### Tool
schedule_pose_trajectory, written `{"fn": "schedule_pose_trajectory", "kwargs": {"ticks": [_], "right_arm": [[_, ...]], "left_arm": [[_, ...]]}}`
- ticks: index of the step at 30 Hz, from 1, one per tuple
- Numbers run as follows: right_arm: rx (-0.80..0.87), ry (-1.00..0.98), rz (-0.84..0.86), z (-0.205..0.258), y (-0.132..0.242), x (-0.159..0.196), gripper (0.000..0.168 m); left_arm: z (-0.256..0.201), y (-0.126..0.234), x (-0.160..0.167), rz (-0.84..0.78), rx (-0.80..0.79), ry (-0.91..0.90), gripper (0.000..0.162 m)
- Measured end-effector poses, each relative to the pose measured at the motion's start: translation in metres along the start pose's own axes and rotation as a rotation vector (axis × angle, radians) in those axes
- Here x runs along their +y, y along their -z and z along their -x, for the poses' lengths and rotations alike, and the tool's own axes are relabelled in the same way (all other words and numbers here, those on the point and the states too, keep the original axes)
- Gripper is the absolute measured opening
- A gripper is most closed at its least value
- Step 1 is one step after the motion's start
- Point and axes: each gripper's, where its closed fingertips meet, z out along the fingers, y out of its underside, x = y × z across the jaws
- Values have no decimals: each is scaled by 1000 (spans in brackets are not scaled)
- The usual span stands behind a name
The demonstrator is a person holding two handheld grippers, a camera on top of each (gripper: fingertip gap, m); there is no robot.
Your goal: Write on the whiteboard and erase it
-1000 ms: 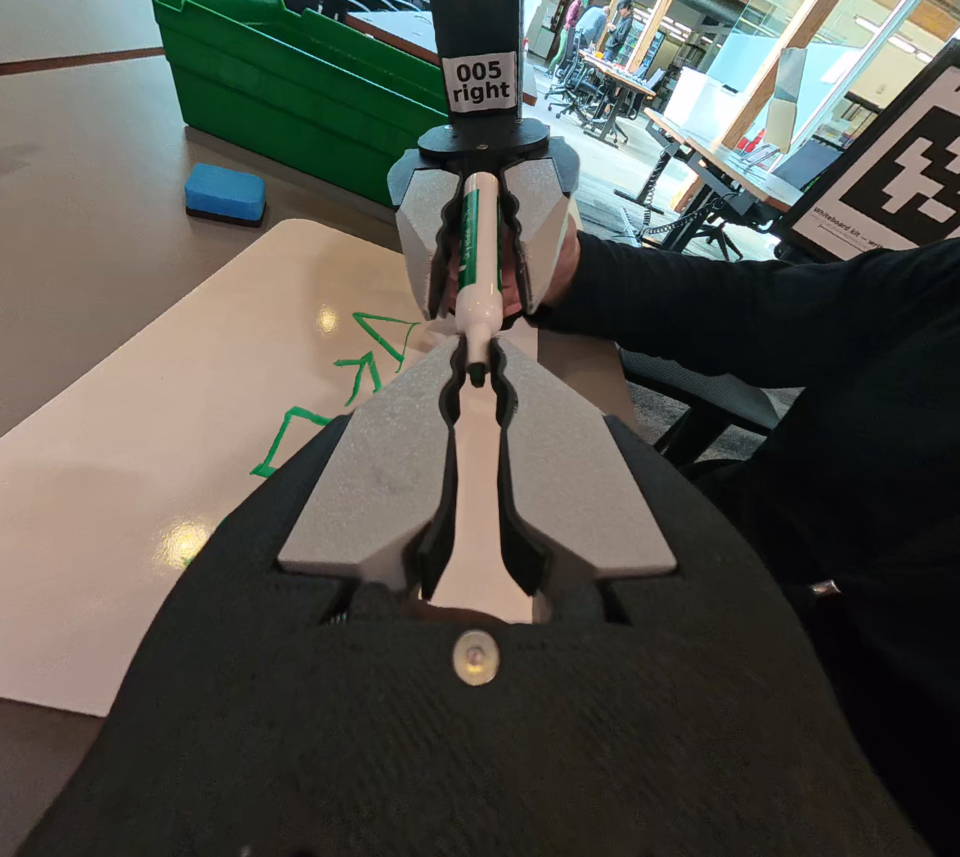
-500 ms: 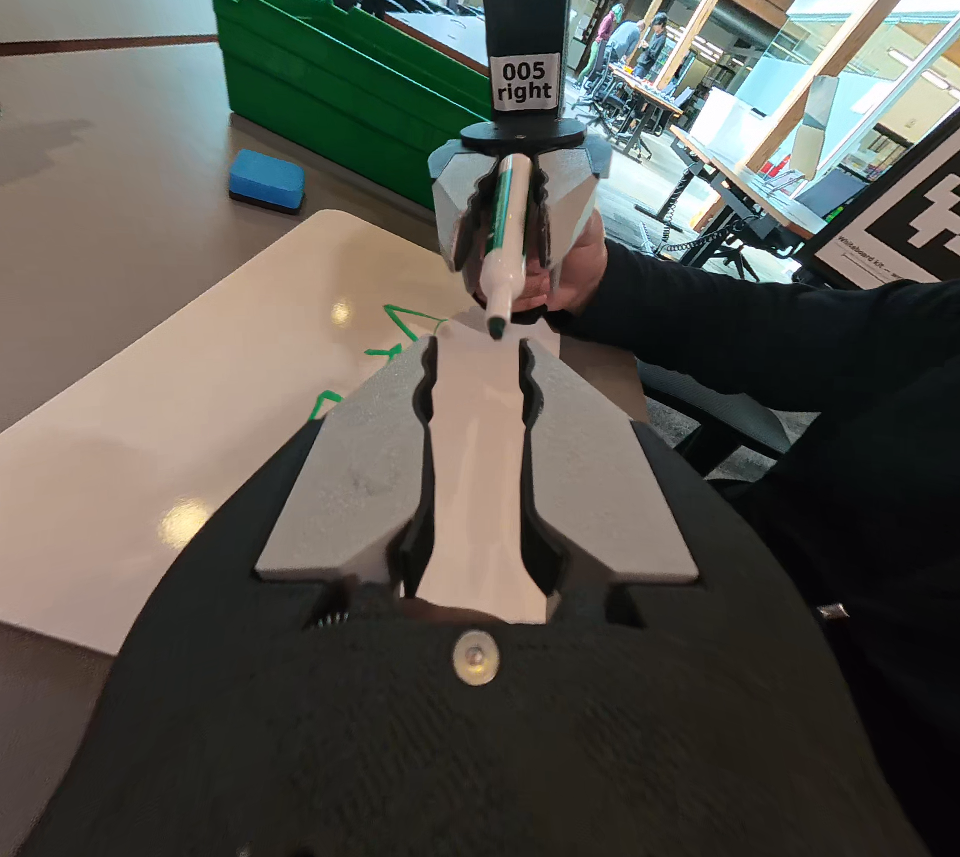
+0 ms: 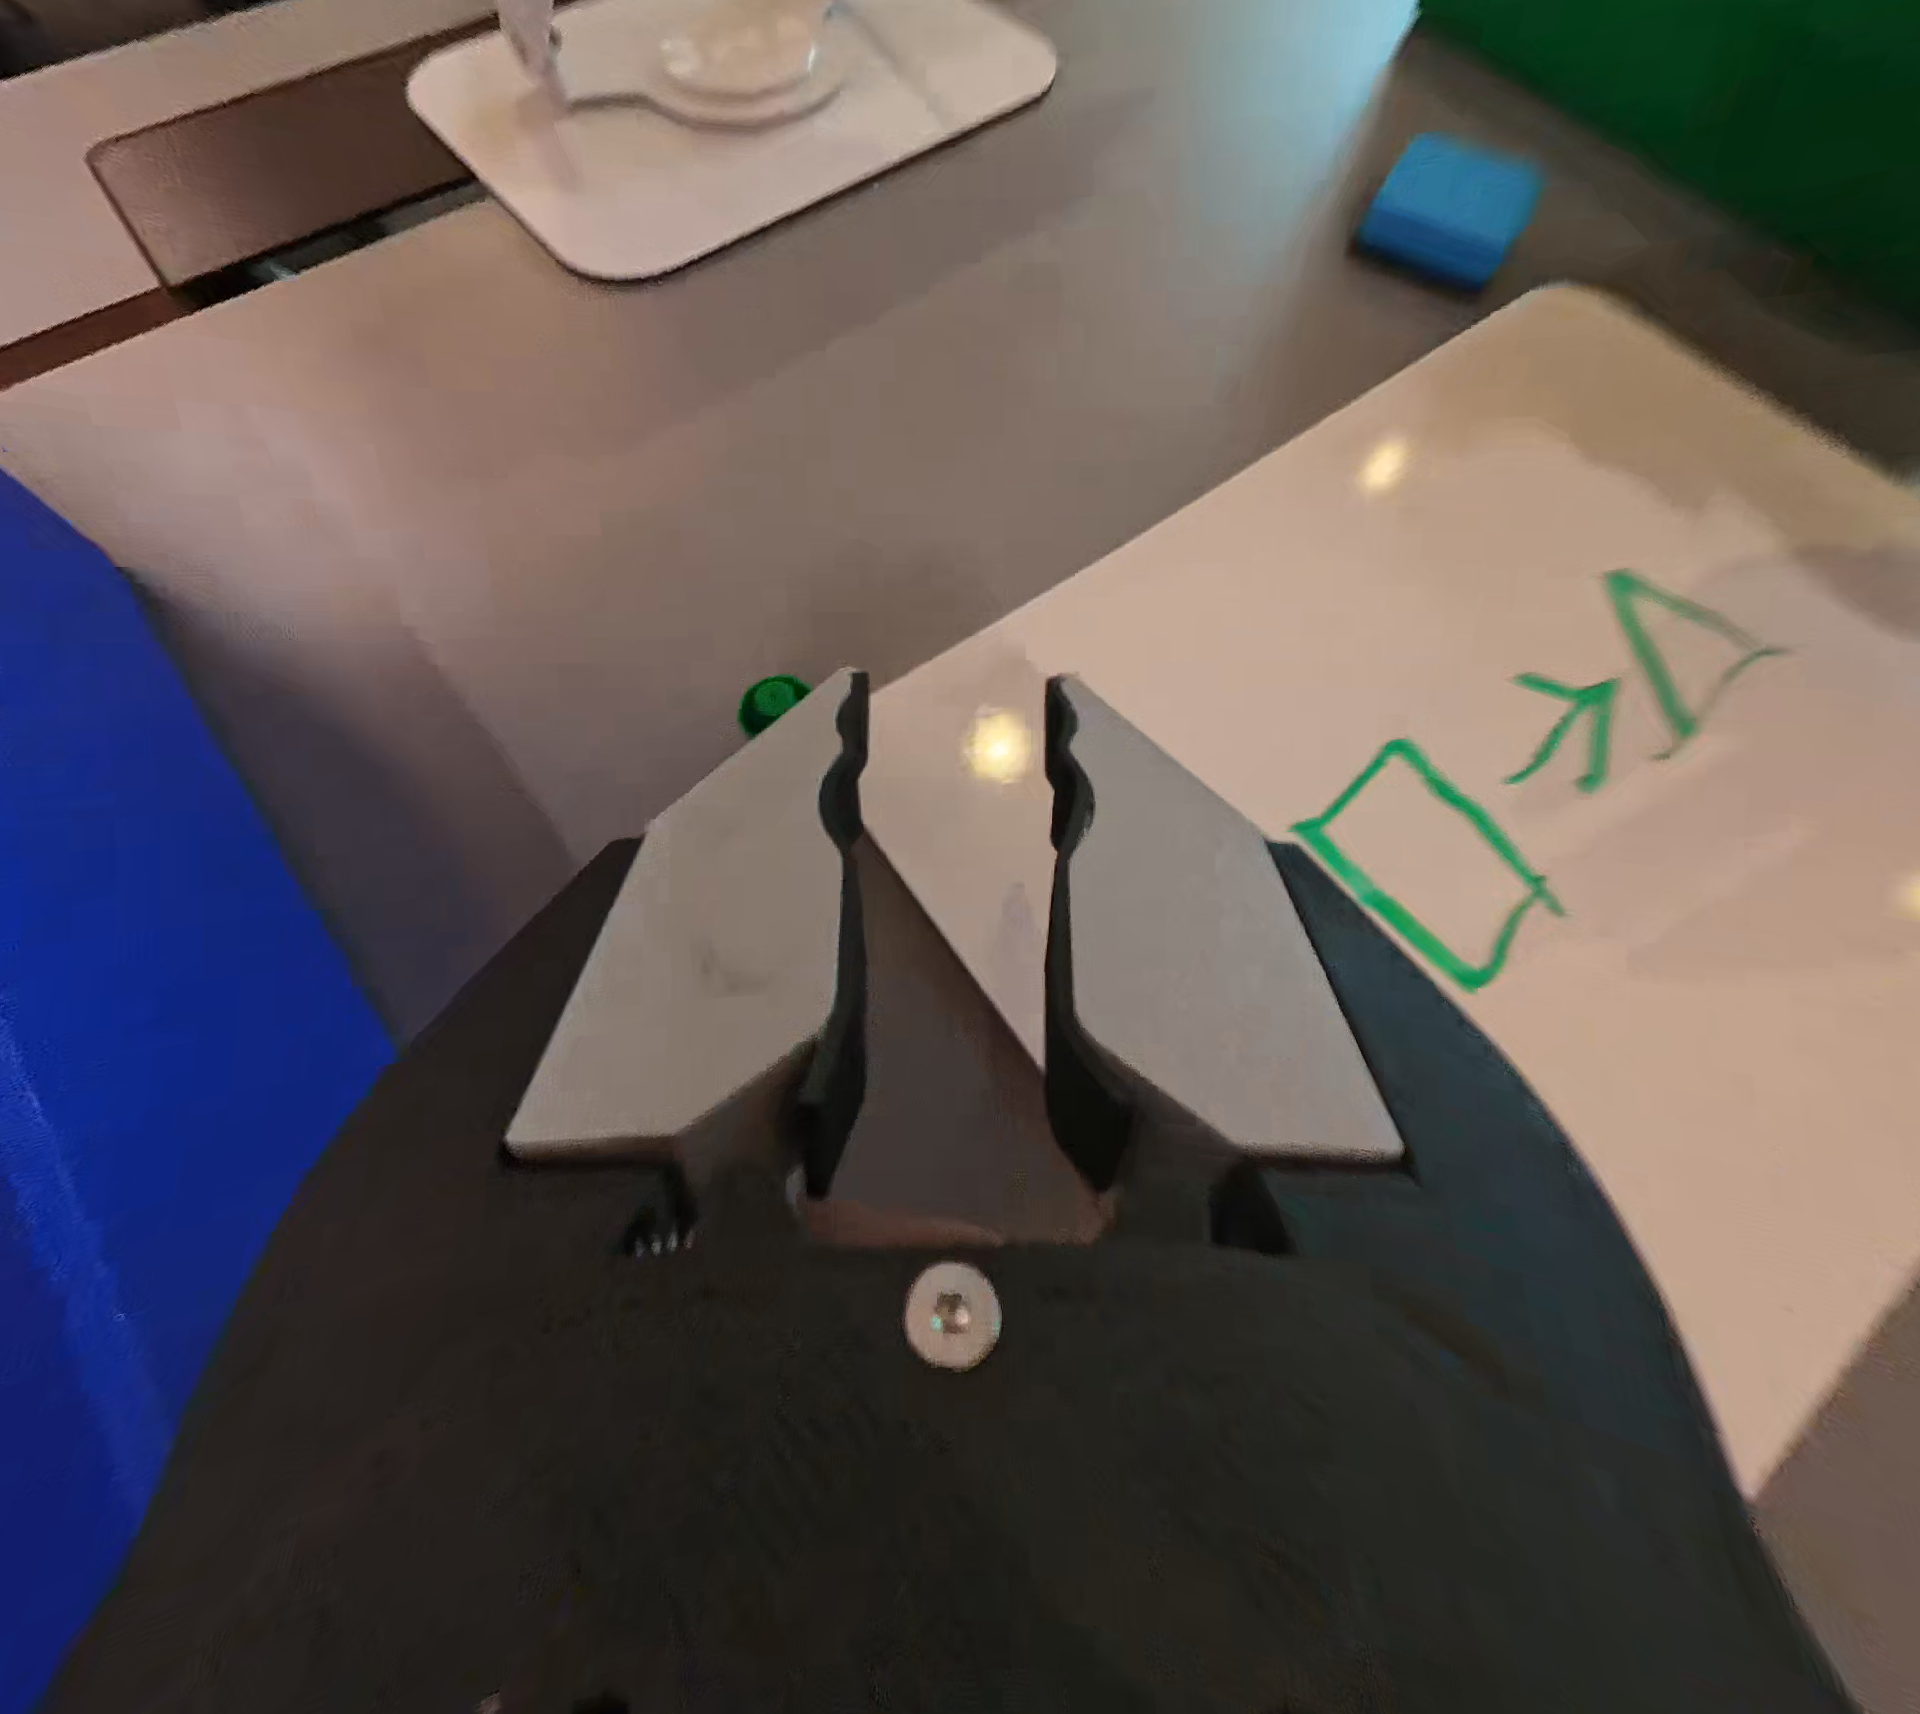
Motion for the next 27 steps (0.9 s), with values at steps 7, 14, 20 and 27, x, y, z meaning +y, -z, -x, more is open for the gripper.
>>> {"fn": "schedule_pose_trajectory", "kwargs": {"ticks": [7,14,20,27], "right_arm": [[-1,23,7,4,-1,0,28],[-22,19,-10,8,1,-5,28],[-40,18,-18,11,2,-7,28],[-49,23,-17,14,1,-7,28]], "left_arm": [[28,-24,20,143,-195,-39,37],[38,-38,30,171,-275,-79,34],[40,-40,27,151,-282,-54,51],[46,-44,26,159,-315,-42,34]]}}
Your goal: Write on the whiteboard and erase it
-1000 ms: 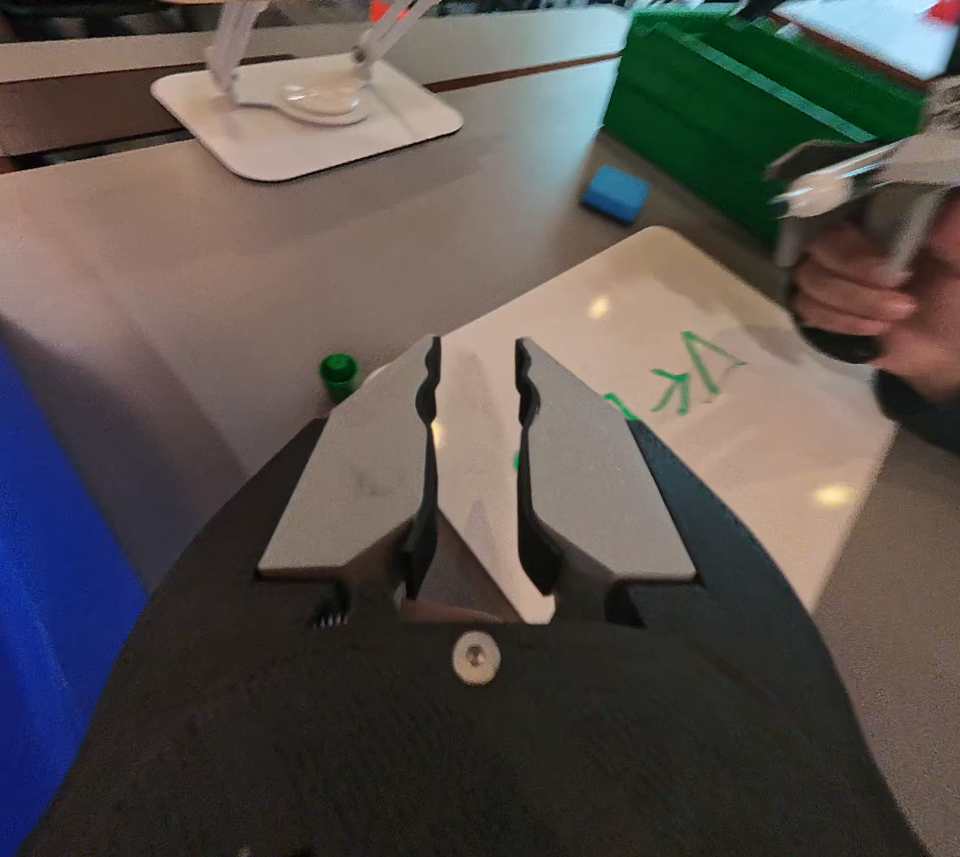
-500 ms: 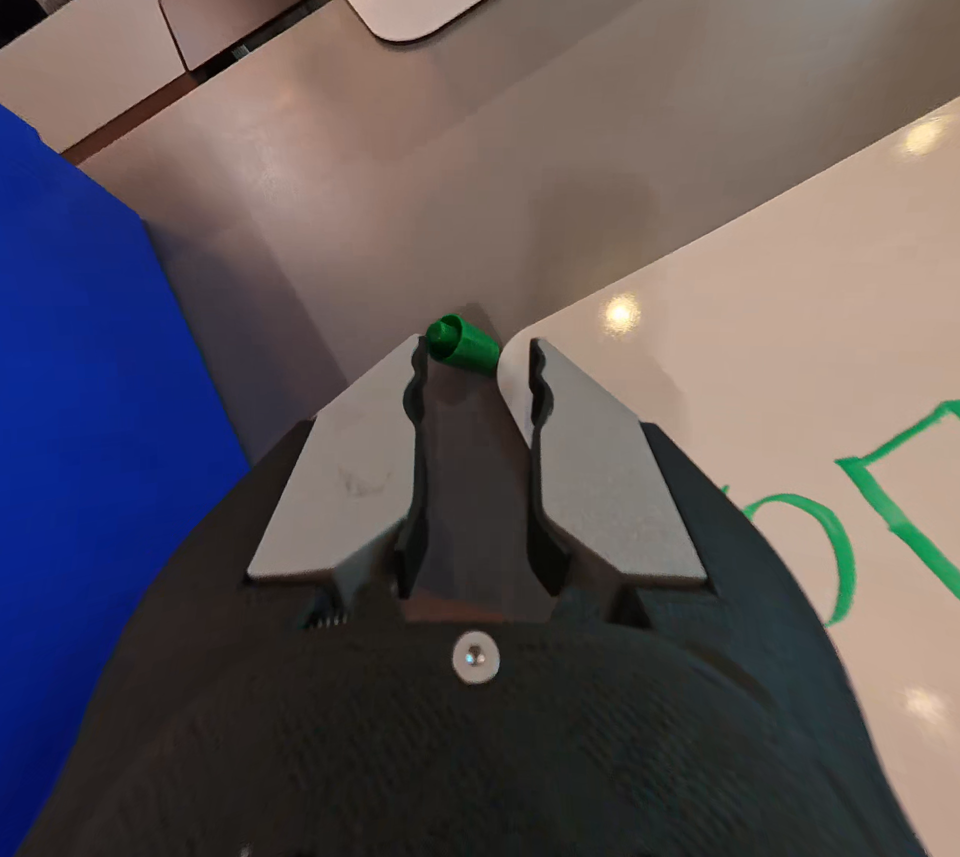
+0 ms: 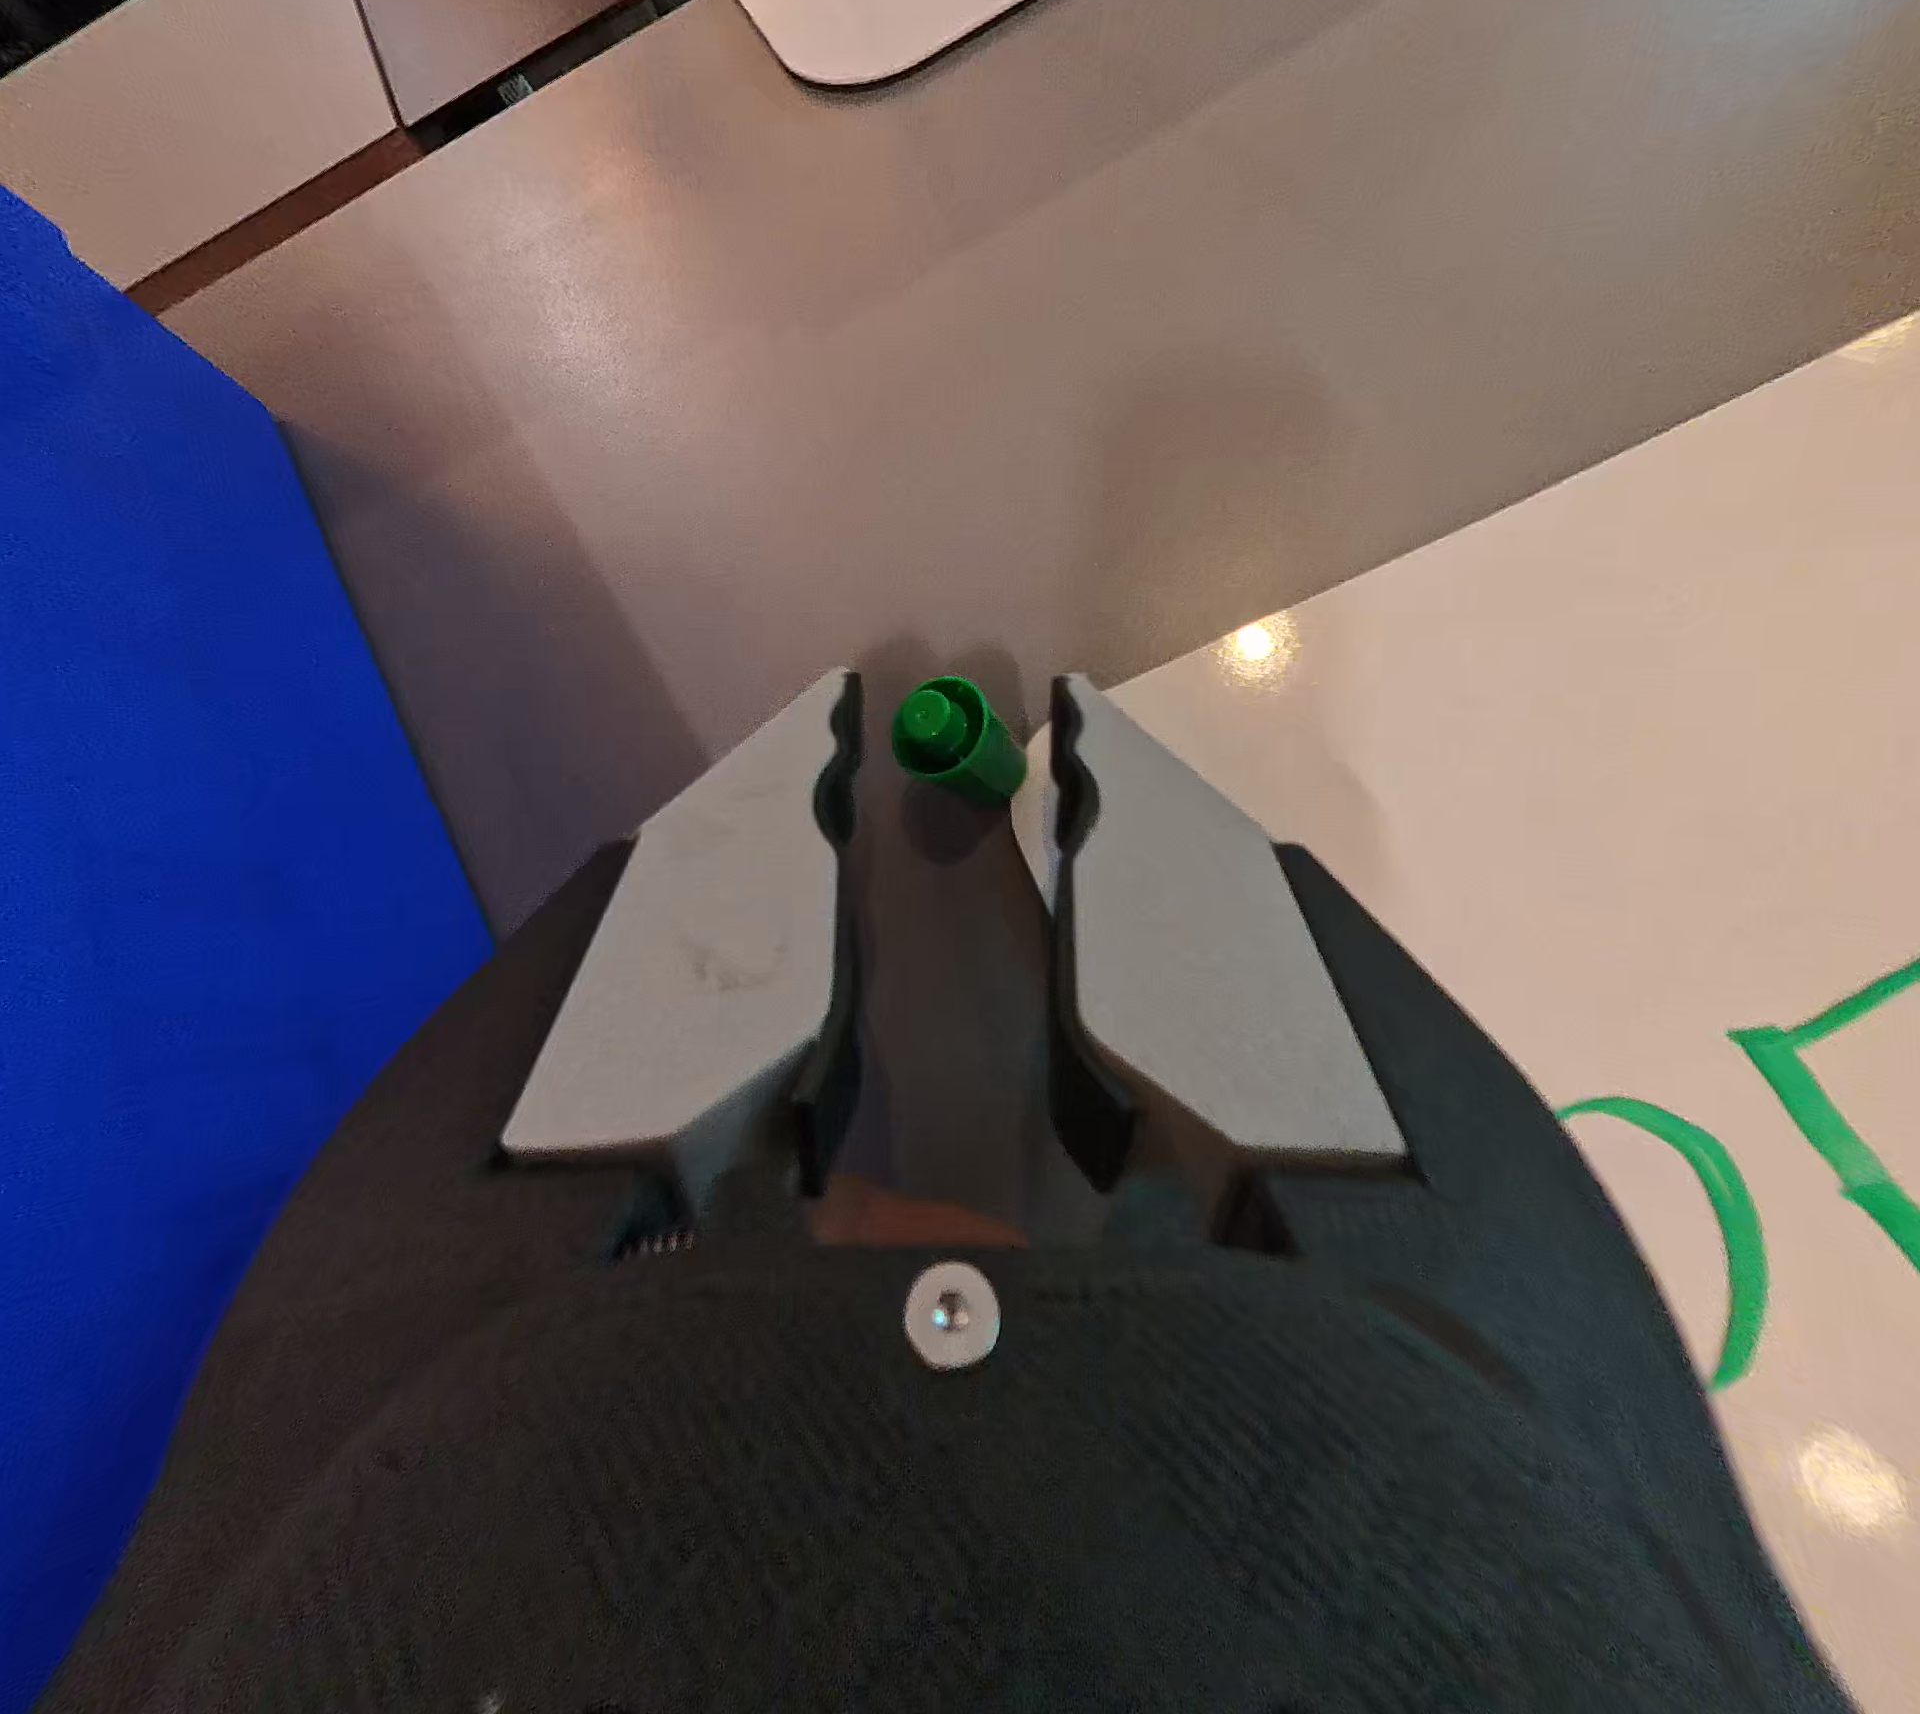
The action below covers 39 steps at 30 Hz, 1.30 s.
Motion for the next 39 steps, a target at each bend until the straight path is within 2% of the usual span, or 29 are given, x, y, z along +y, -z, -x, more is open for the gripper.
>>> {"fn": "schedule_pose_trajectory", "kwargs": {"ticks": [1,5,7,10,12,17,19,26,39], "right_arm": [[-2,-1,0,0,0,0,28],[9,-4,4,-2,1,1,28],[16,-5,4,-4,2,1,28],[3,-10,0,-2,1,1,28],[-18,-12,-19,2,1,-2,28],[-62,-8,-91,12,4,-15,28],[-81,-24,-127,16,5,-20,27],[-37,80,-142,26,-8,-20,27],[21,111,-179,23,-17,-21,27]], "left_arm": [[0,-2,1,13,-5,-10,23],[-3,0,-2,-6,9,-30,20],[-14,10,-14,-92,82,-2,20],[-44,49,-53,-324,364,165,19],[-67,87,-80,-484,635,310,18],[-97,148,-104,-640,1117,548,18],[-99,160,-109,-699,1206,617,18],[-110,176,-116,-803,1209,645,18],[-114,172,-116,-798,1225,736,18]]}}
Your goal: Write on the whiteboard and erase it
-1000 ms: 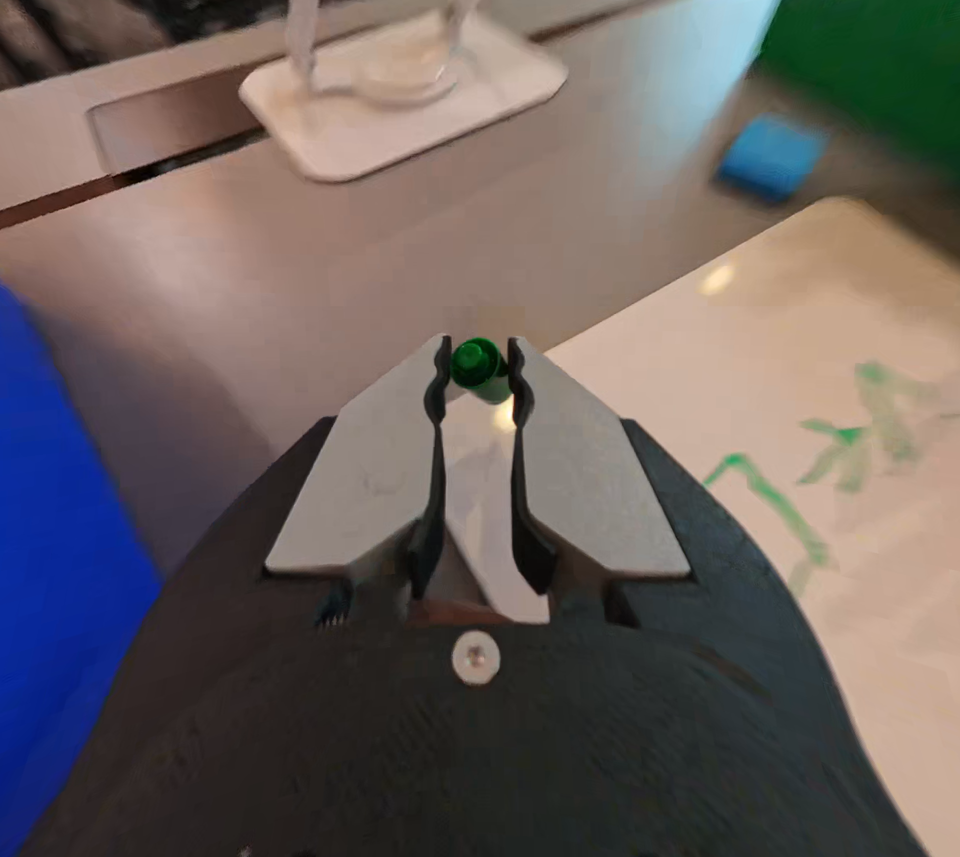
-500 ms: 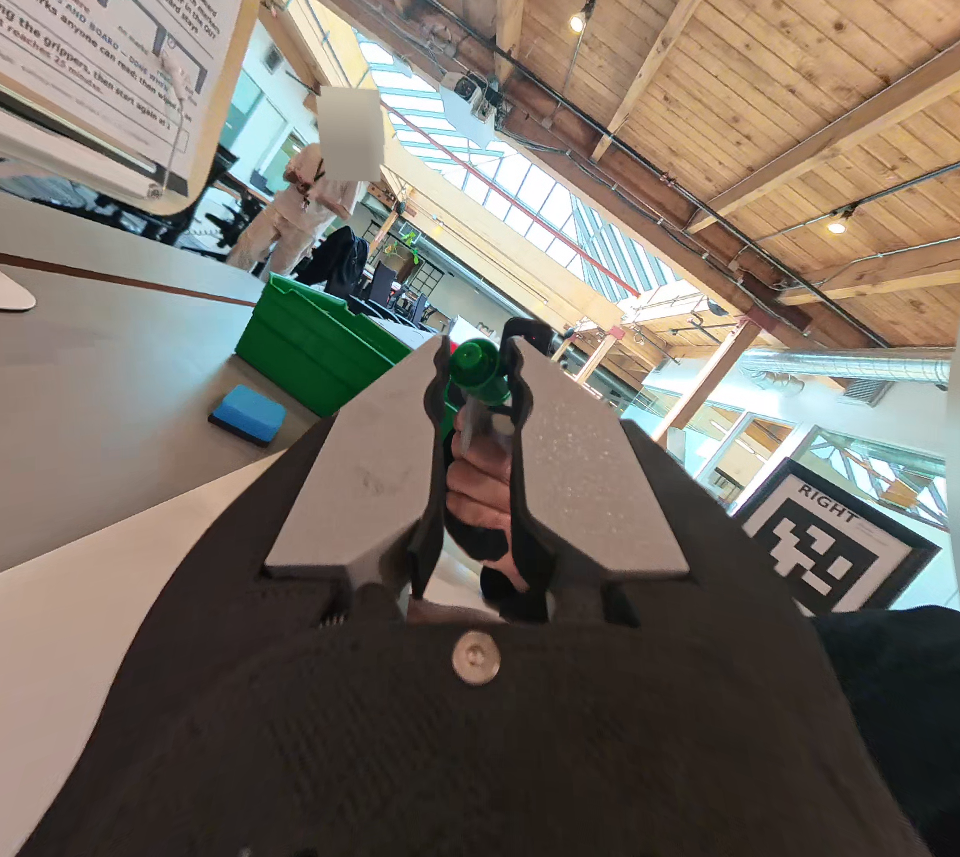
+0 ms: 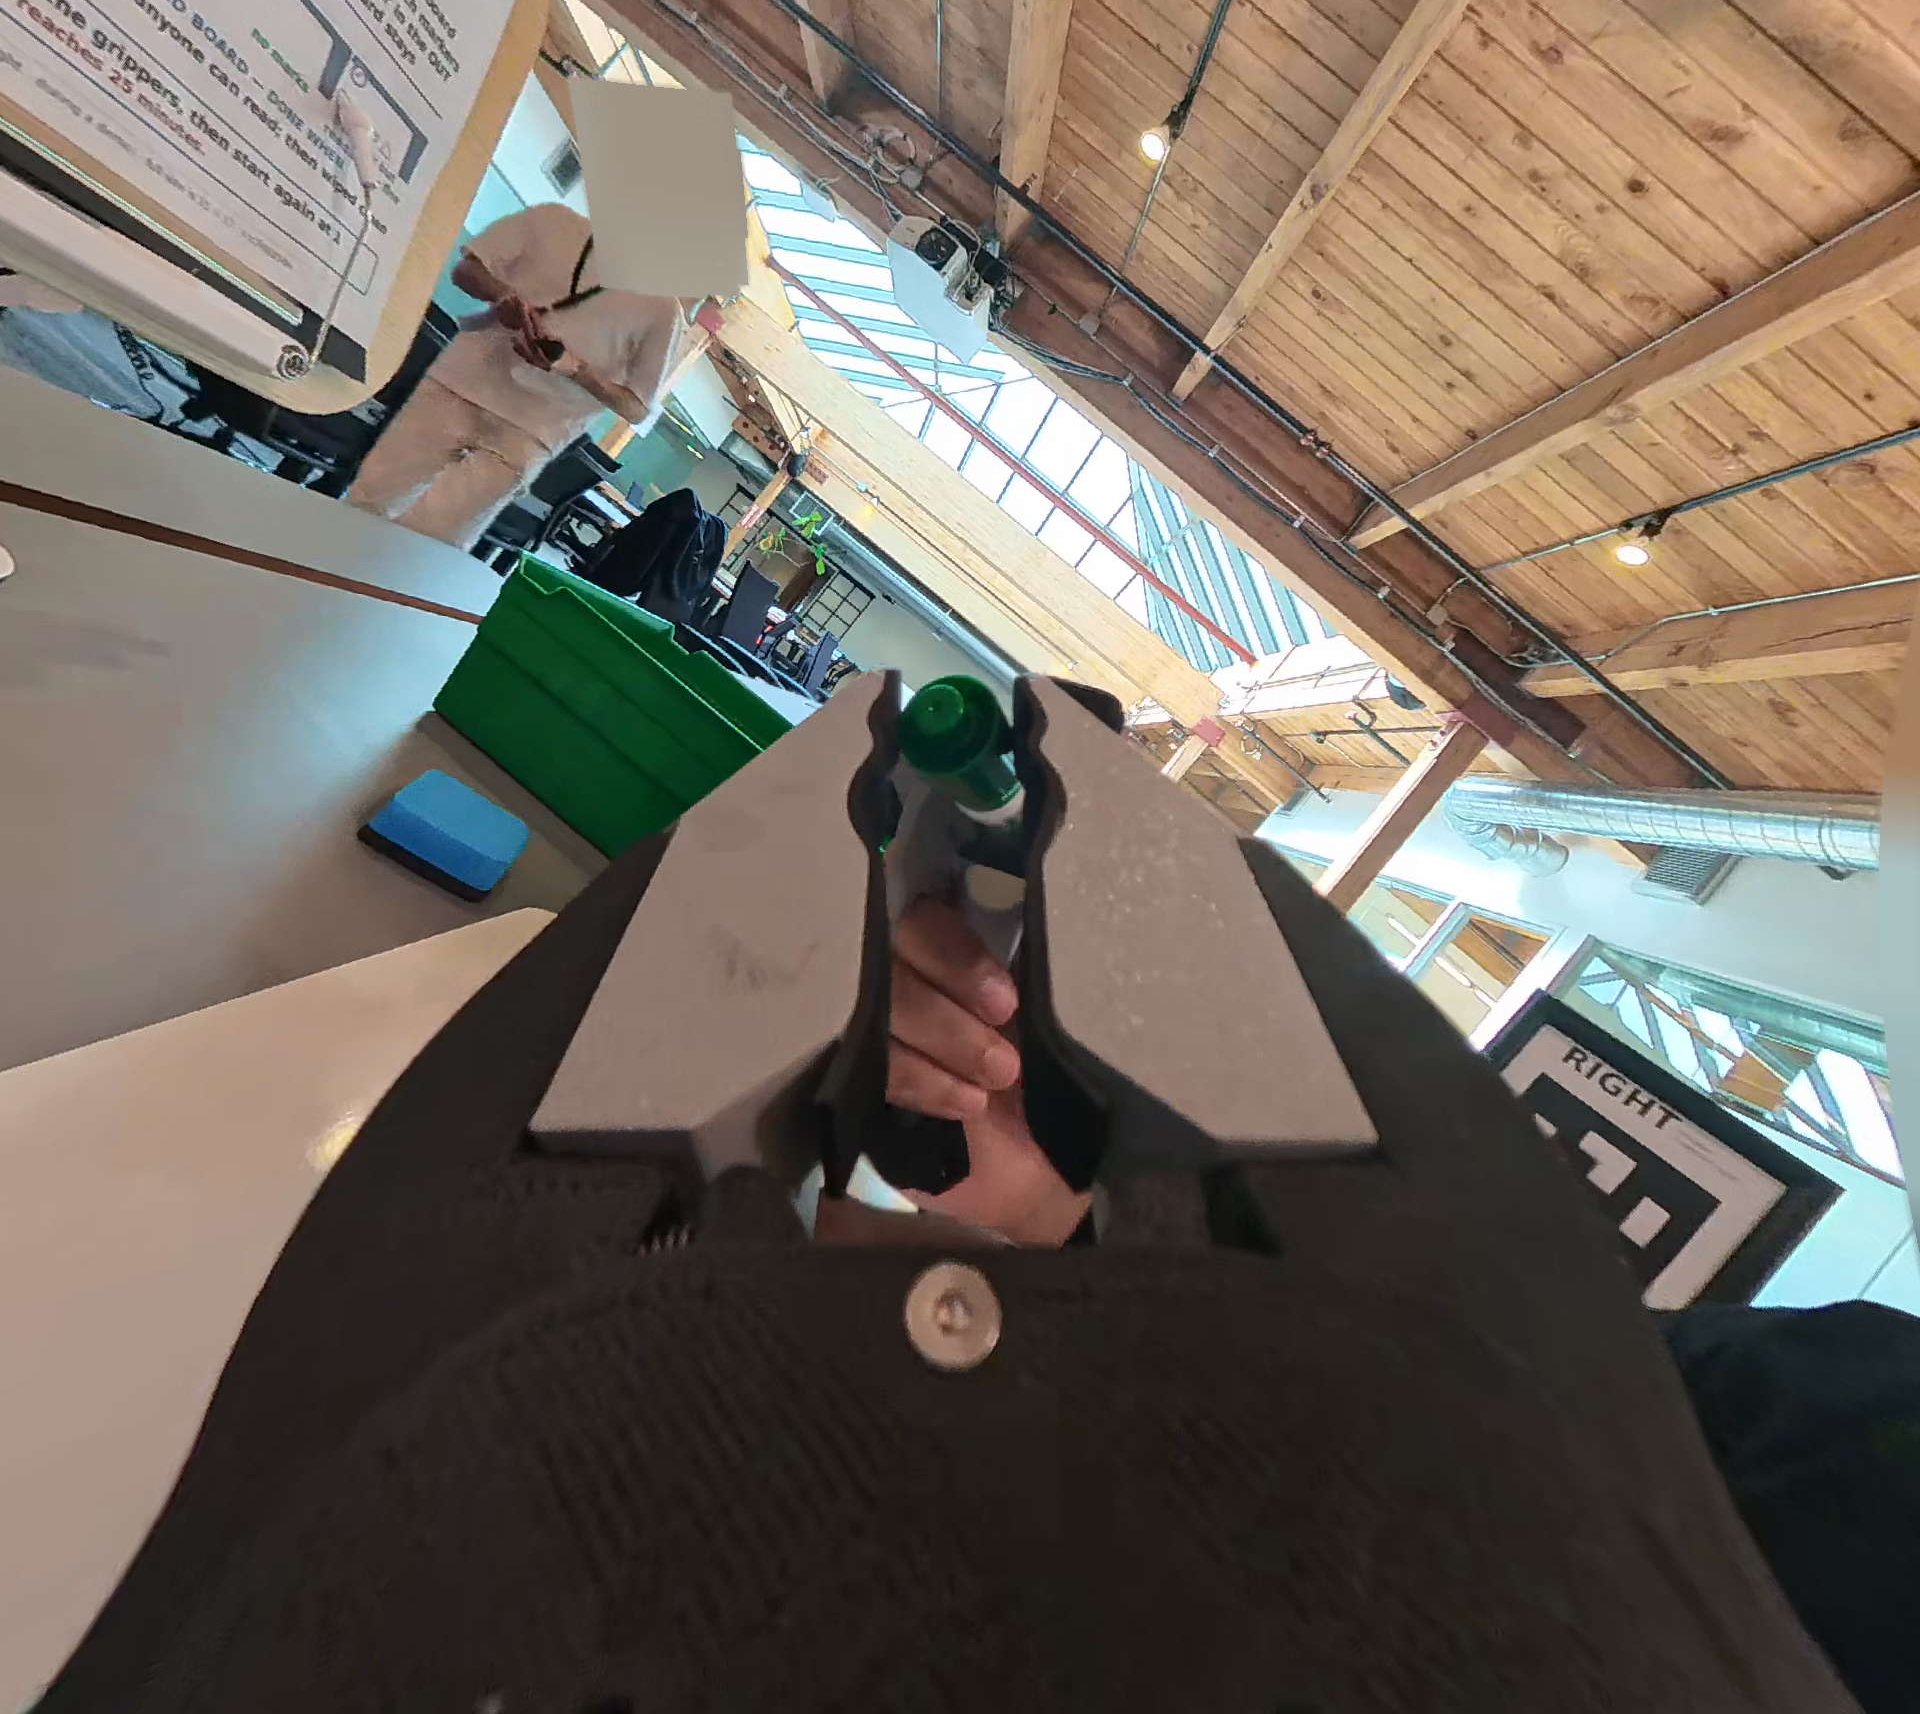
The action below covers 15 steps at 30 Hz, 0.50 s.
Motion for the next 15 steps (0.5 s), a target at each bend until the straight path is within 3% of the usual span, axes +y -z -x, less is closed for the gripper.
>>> {"fn": "schedule_pose_trajectory", "kwargs": {"ticks": [15], "right_arm": [[26,16,-73,1,-4,-6,27]], "left_arm": [[-1,-5,6,-69,-16,17,18]]}}
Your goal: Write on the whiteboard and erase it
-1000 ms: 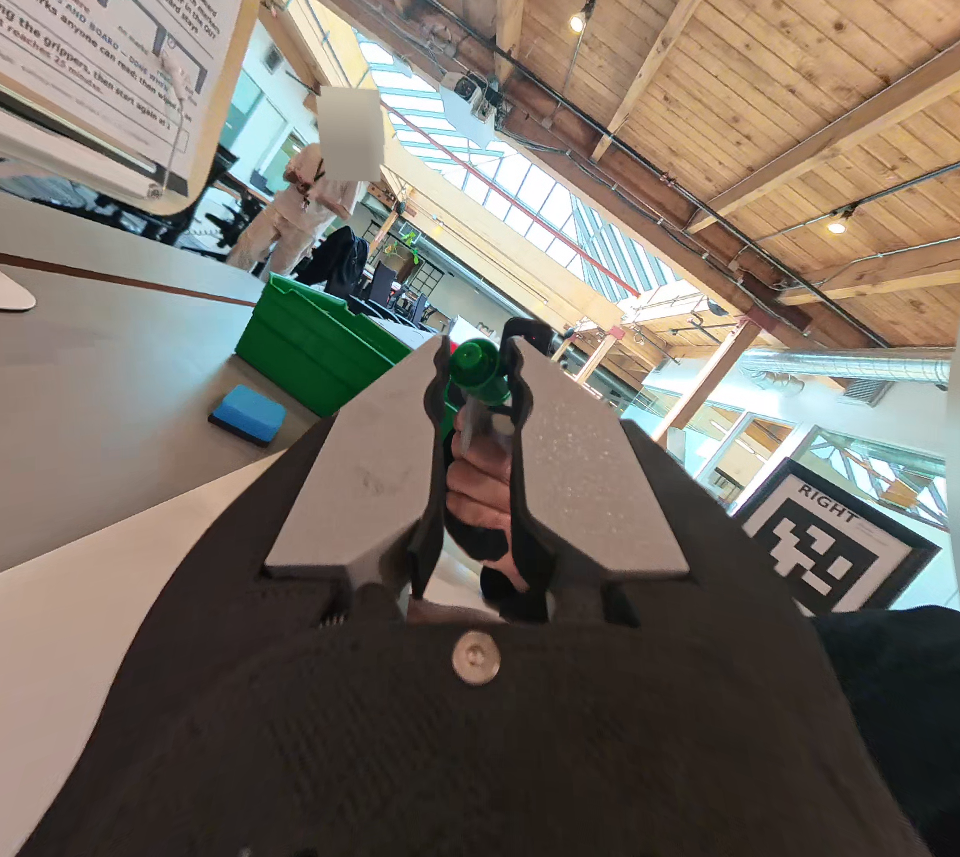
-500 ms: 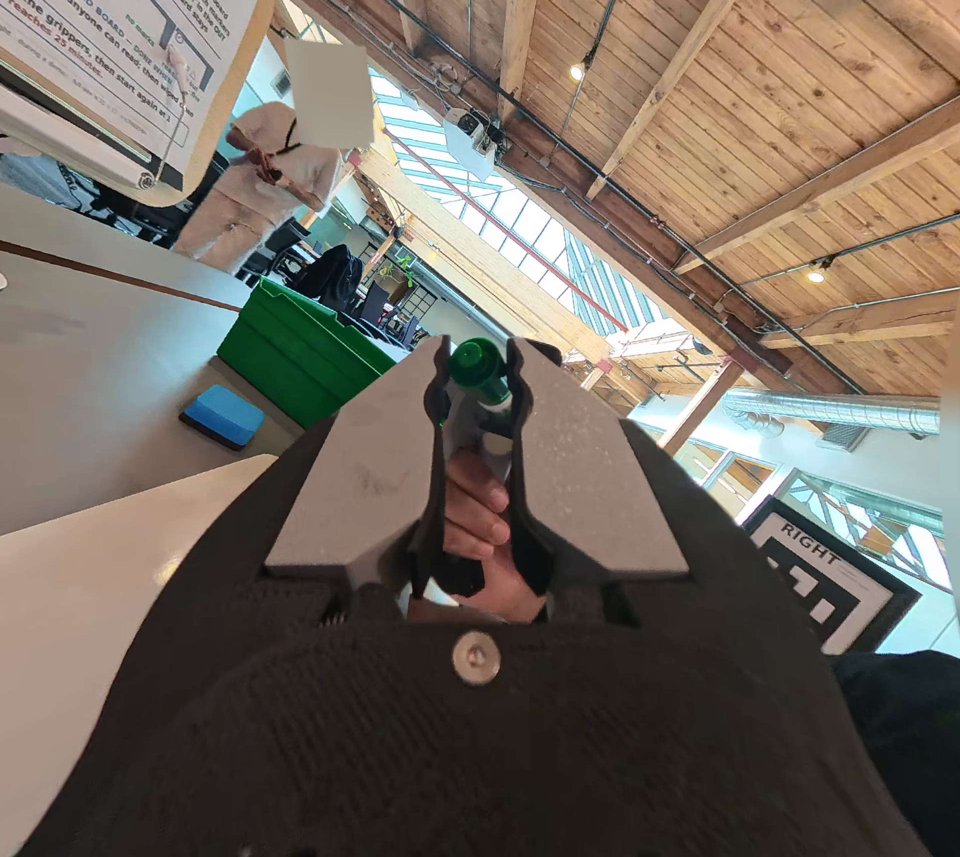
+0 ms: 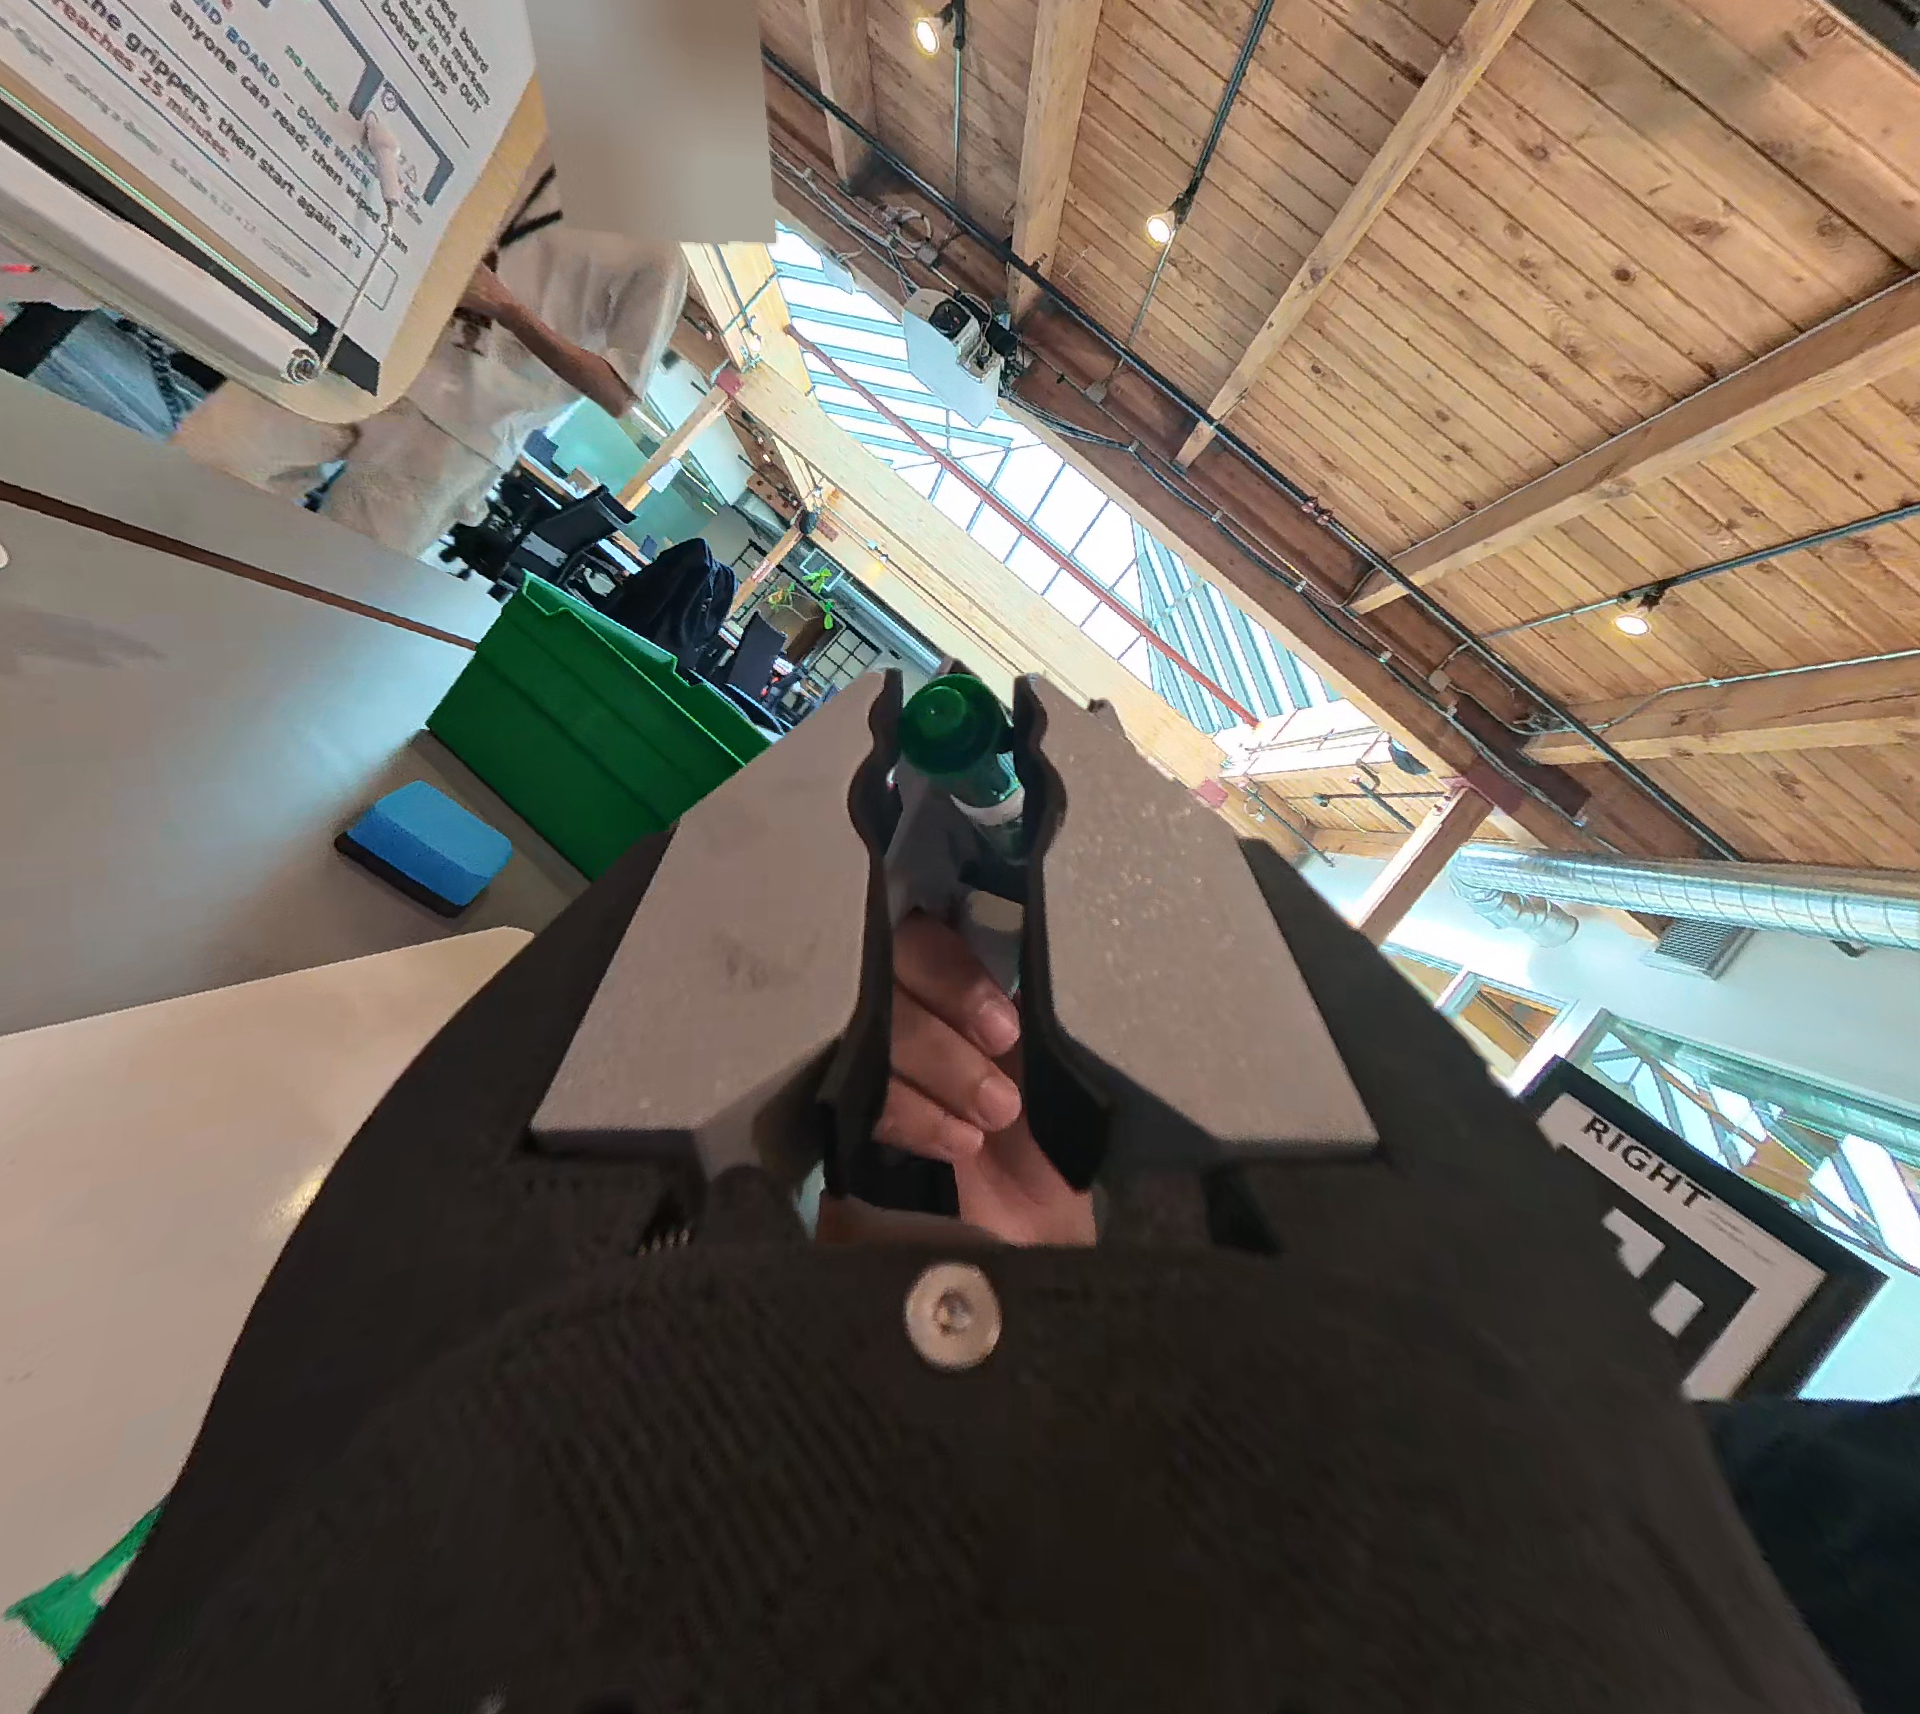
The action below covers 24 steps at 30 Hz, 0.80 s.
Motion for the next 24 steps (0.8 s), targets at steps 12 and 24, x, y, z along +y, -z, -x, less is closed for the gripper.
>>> {"fn": "schedule_pose_trajectory", "kwargs": {"ticks": [12,24], "right_arm": [[21,-22,-43,0,-4,3,27],[-9,-110,-94,-3,-1,2,27]], "left_arm": [[1,5,-1,-81,-65,-121,18],[-2,5,1,-108,-40,-95,17]]}}
